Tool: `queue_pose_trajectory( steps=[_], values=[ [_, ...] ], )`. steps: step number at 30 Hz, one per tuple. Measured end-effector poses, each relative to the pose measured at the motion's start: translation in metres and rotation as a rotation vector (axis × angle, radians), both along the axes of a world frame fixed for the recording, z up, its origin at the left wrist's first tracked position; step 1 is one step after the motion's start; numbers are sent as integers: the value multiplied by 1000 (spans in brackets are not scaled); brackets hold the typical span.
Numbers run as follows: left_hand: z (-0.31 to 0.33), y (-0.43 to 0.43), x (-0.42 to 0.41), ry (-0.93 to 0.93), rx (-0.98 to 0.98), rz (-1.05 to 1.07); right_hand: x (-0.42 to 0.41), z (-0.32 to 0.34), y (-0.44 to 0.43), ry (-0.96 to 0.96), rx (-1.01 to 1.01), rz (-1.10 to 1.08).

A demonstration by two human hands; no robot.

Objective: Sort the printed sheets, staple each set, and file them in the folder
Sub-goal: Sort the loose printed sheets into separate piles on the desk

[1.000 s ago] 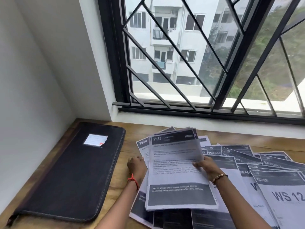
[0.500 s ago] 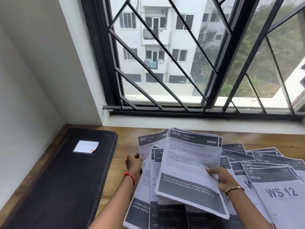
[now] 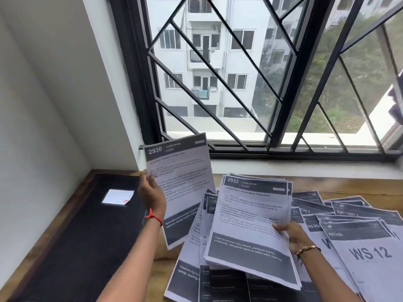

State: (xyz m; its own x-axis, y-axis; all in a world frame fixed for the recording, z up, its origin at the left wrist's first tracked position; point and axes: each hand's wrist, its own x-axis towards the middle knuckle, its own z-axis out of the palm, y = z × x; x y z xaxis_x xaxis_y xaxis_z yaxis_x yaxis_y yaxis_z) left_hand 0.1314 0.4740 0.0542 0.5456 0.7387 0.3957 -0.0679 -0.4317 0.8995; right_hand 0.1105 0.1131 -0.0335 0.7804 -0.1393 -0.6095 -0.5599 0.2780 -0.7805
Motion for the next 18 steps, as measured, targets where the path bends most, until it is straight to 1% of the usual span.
queue_pose_trajectory(
  steps=[3, 8, 11, 13, 15, 18],
  values=[
    [22, 18, 6, -98, 5, 82, 2, 3, 1, -15, -53, -3],
    [42, 39, 4, -136, -50, 135, 2, 8, 6, -48, -74, -27],
    [50, 43, -1, -107, -97, 151, 1, 13, 7, -68, -79, -28],
    [50, 45, -2, -52, -160, 146, -2, 20, 9, -79, -74, -22],
    [53, 44, -6, -37, -218, 166, -4, 25, 10, -92, -68, -9],
    [60, 41, -15, -142, -198, 232, -7, 28, 10, -113, -58, -21]
  ],
)
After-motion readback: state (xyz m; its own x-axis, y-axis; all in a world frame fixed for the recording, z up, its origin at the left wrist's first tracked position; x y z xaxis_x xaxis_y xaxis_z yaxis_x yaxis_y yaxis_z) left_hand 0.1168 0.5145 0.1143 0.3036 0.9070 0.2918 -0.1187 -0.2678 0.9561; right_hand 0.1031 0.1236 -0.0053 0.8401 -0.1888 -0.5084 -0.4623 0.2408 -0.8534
